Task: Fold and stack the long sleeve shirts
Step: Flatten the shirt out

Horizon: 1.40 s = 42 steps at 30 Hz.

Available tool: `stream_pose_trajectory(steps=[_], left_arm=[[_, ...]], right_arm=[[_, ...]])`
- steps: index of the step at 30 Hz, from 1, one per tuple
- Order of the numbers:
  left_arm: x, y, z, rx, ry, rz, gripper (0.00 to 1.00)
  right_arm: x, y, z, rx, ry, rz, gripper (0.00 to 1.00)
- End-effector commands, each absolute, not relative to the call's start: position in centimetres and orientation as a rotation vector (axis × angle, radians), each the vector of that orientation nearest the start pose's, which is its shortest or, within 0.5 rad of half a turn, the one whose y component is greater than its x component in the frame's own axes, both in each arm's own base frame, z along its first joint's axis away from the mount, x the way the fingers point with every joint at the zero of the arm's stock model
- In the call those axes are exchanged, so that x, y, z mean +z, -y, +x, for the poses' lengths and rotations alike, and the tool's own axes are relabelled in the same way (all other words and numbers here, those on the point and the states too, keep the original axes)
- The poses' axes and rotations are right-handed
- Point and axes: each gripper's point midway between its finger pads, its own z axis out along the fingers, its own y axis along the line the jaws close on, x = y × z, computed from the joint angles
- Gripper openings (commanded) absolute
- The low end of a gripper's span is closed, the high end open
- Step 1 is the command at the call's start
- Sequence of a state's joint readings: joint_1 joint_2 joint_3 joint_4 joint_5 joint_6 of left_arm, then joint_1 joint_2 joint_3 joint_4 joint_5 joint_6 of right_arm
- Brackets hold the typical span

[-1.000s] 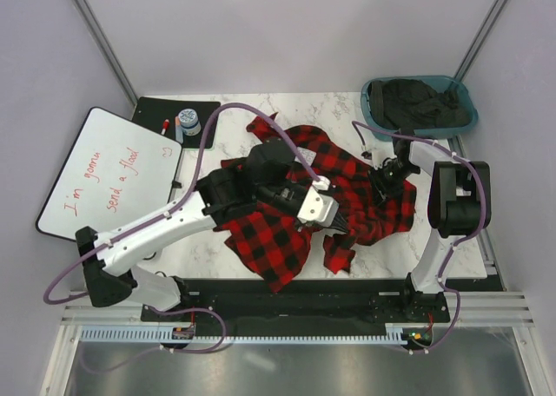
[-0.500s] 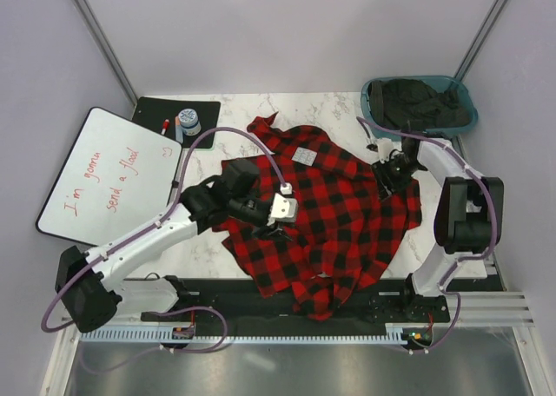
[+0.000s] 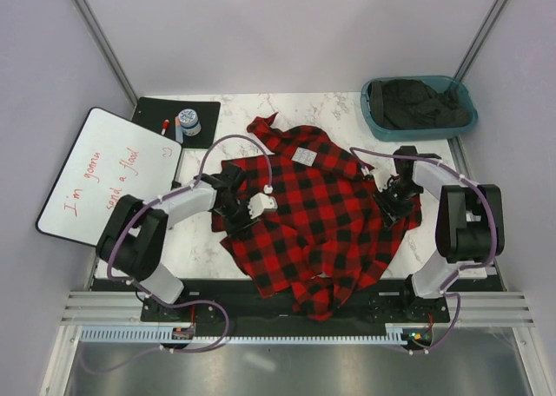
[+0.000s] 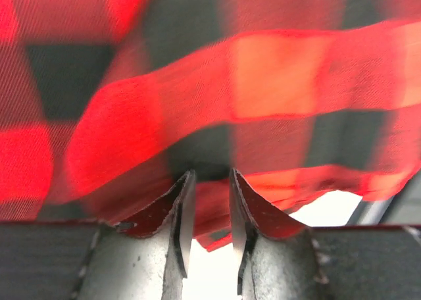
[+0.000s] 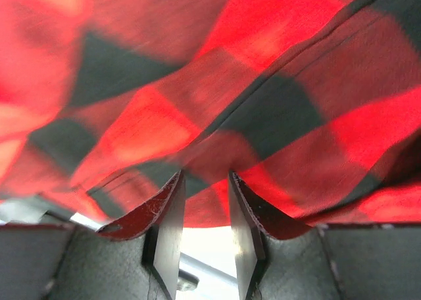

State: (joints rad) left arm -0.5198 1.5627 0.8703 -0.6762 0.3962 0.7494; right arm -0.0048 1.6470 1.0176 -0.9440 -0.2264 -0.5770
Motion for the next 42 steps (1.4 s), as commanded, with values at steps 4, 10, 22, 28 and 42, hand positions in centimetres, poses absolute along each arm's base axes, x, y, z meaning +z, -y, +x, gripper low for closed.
stream_pose_trajectory(steps=[4,10,22,28,42], left_arm=[[0.5,9.0,30.2,-0.142,-2.383,1.622,0.30],[6.7,8.8,32.1,-0.181,-2.213,1.548,0.36],[4.5,13.2,22.3,-0.439,-2.236,1.628,0.40],[0.1,10.4,20.2,-0.346,-2.370,1.698,0.37],[9.2,11.6,18.7,-0.426,-2.063,1.757,0.45]], right_arm=[[0.4,2.2,30.0,0.043,-2.893,-0.857,0.40],[5.9,-0.2,30.5,0.228,-2.789,-0.873,0.47],[4.7,-4.4,24.0,0.310,-2.802,-1.072,0.45],[0.8,-1.3,21.6,0.117,-2.872,-1.248,0.44],[9.6,-5.6,21.2,0.332,-2.641,-1.431,0.49]])
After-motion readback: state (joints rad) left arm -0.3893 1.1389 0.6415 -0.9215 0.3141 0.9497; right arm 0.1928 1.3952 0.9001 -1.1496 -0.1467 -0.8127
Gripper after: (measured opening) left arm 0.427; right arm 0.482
